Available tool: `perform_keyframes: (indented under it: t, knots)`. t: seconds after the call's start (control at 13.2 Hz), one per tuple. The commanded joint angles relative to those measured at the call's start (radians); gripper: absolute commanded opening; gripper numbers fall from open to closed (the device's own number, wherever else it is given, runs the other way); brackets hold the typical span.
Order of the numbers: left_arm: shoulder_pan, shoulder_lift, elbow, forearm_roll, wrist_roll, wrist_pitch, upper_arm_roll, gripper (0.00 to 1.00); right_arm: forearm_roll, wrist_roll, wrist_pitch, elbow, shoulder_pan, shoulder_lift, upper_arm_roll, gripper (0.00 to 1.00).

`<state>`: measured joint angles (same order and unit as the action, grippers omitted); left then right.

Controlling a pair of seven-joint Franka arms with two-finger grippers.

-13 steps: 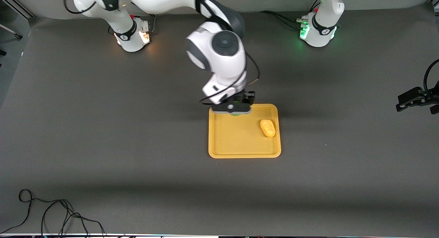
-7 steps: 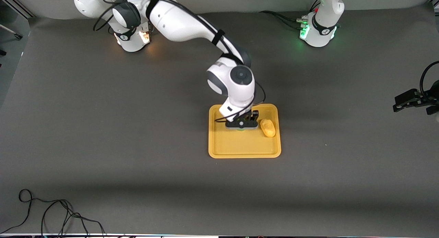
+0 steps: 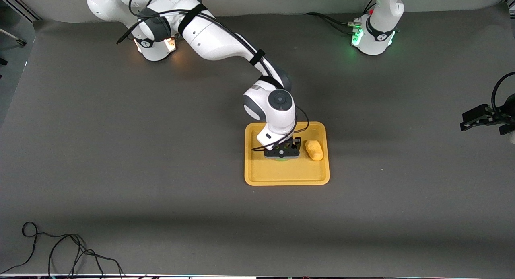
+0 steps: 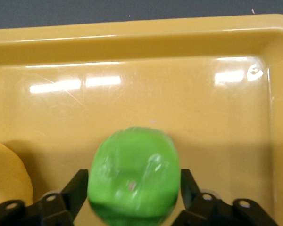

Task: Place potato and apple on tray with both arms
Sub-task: 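Lower the apple onto the tray beside the potato and open the right gripper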

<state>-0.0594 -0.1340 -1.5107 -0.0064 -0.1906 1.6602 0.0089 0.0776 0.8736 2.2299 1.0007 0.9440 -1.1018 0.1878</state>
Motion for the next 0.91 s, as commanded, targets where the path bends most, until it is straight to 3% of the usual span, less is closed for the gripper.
perform_keyframes:
  t: [0.0,0.68,0.83]
  knots:
    - [-0.005,0.008,-0.01,0.005,-0.02,0.007,-0.003,1.0,-0.015,0.024,-0.051,-0.036,-0.002,0.048,0.002,1.0]
    - [-0.005,0.005,-0.01,0.005,-0.02,0.001,-0.004,1.0,-0.015,-0.036,-0.468,-0.027,-0.053,0.443,0.031,1.0]
    - [-0.005,0.005,-0.01,0.005,-0.02,0.004,-0.004,1.0,-0.015,-0.131,-0.518,0.098,-0.094,0.573,0.036,1.0]
